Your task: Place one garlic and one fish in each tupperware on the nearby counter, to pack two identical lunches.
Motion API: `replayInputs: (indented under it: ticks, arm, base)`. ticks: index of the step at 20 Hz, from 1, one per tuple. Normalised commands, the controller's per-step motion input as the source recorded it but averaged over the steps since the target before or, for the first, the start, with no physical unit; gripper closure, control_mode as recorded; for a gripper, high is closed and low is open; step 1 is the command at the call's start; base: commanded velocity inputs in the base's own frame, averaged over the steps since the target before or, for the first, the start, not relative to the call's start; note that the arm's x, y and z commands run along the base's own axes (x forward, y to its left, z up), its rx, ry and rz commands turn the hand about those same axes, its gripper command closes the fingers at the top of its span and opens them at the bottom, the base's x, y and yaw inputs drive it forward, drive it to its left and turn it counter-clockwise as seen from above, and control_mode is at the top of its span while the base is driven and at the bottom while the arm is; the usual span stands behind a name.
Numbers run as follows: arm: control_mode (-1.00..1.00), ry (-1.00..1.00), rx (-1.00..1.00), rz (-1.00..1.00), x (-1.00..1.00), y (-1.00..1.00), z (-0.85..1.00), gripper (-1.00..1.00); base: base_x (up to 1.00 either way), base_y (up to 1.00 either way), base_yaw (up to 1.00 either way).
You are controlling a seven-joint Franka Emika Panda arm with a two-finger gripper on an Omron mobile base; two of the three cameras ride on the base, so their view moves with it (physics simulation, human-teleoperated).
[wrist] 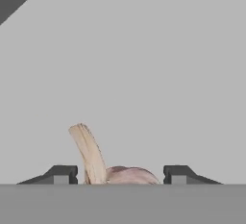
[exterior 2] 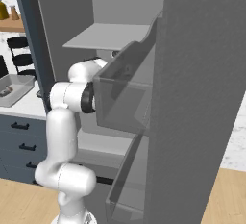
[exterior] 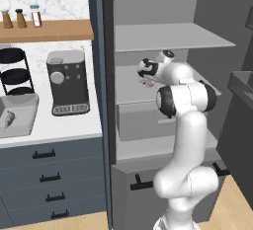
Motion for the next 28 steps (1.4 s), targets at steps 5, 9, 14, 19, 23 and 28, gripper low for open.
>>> replayInputs:
  ticks: [5,9,14,19,23,28]
  arm:
    - [-1.00,0.00,0.00,-0.22,-1.00,0.00,0.00,1.00]
    - [-1.00,0.00,0.04,-0.18,-1.00,0.00,0.13,1.00]
    - [-1.00,0.00,0.05,-0.04,-1.00,0.00,0.83,1.00]
    - [-1.00,0.00,0.03,0.00,-1.00,0.00,0.67,1.00]
    - [-1.00,0.00,-0.05,0.00,-1.00,0.03,0.00,1.00]
    - [-1.00,0.00,0.00,-0.08,-1.00,0.18,0.01,1.00]
  base:
    - [0.00,0.00,0.00]
    - [0.00,0.00,0.00]
    - [0.00,0.00,0.00]
    - [0.00,0.00,0.00]
    - [0.00,0.00,0.00]
    - [0.00,0.00,0.00]
